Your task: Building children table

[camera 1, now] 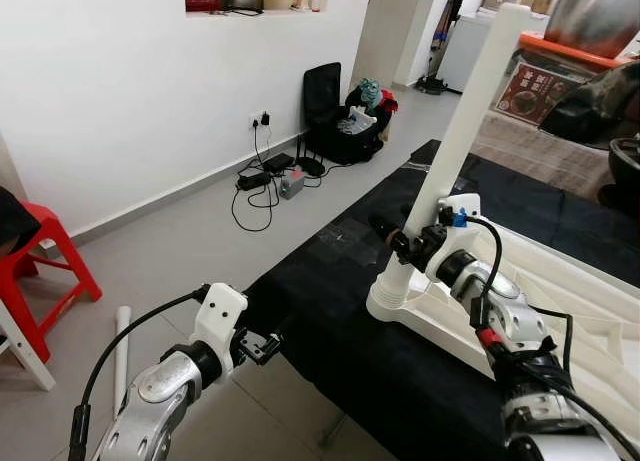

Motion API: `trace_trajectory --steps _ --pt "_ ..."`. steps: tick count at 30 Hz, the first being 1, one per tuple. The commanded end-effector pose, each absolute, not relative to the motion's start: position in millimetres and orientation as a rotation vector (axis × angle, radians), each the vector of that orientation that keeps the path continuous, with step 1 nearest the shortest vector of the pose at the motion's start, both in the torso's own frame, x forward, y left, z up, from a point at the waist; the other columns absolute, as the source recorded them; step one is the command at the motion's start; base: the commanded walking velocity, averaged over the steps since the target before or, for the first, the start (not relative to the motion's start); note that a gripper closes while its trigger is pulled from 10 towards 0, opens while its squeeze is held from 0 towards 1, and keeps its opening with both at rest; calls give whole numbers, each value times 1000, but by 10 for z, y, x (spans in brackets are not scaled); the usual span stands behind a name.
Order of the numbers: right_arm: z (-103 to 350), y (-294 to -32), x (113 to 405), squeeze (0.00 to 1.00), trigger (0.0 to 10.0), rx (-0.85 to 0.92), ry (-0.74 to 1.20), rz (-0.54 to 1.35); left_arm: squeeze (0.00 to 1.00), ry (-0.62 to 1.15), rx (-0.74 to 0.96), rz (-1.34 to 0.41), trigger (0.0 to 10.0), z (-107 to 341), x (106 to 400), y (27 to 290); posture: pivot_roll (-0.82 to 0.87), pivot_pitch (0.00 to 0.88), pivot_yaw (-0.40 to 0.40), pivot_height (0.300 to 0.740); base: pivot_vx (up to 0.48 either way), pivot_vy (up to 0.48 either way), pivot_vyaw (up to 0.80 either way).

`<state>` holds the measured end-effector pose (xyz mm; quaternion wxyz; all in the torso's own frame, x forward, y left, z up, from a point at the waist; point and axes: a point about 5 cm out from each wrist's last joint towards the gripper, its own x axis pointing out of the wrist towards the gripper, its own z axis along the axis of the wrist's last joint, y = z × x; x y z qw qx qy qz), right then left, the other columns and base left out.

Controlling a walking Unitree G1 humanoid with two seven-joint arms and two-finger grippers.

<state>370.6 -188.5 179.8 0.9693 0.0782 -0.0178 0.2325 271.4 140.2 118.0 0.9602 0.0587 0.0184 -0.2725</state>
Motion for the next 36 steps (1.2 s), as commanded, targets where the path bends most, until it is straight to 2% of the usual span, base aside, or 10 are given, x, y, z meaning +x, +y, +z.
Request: trace_trajectory --steps 1,16,18,19,20,21,22,23,26,36 --pt "1843 -1959 3738 0 0 146 -51 437 0 43 122 -569 10000 1155 2710 1376 155 0 -180 740 0 0 0" --pt "1903 -2001 3749 0 0 156 -91 386 0 45 122 -569 10000 1147 2701 1378 150 0 -177 740 0 0 0" --pt "1876 -2035 3748 0 0 150 -78 285 0 45 122 -569 10000 1147 2699 1377 147 0 -176 740 0 0 0" --pt "1817 -2086 3725 0 0 128 -46 122 0 45 122 -567 10000 1147 2698 1384 146 0 -176 740 0 0 0" --pt "1817 -2086 3725 0 0 128 -46 122 0 45 122 -567 10000 1147 2698 1384 146 0 -176 740 0 0 0" --pt "1685 -2108 3606 0 0 144 -20 -98 0 45 123 -564 10000 1143 2694 1389 144 0 -174 740 0 0 0" --pt "1685 -2108 3606 0 0 144 -20 -98 0 45 123 -564 10000 1143 2694 1389 144 0 -174 740 0 0 0" --pt "1512 -2022 3429 0 0 173 16 -261 0 46 124 -561 10000 1142 2693 1391 145 0 -172 740 0 0 0" --pt "1330 -1882 3187 0 0 196 56 -404 0 46 125 -560 10000 1141 2694 1389 140 0 -166 740 0 0 0" --pt "1349 -1835 3189 0 0 145 42 -440 0 42 129 -552 10000 1147 2727 1398 132 0 -164 740 0 0 0"
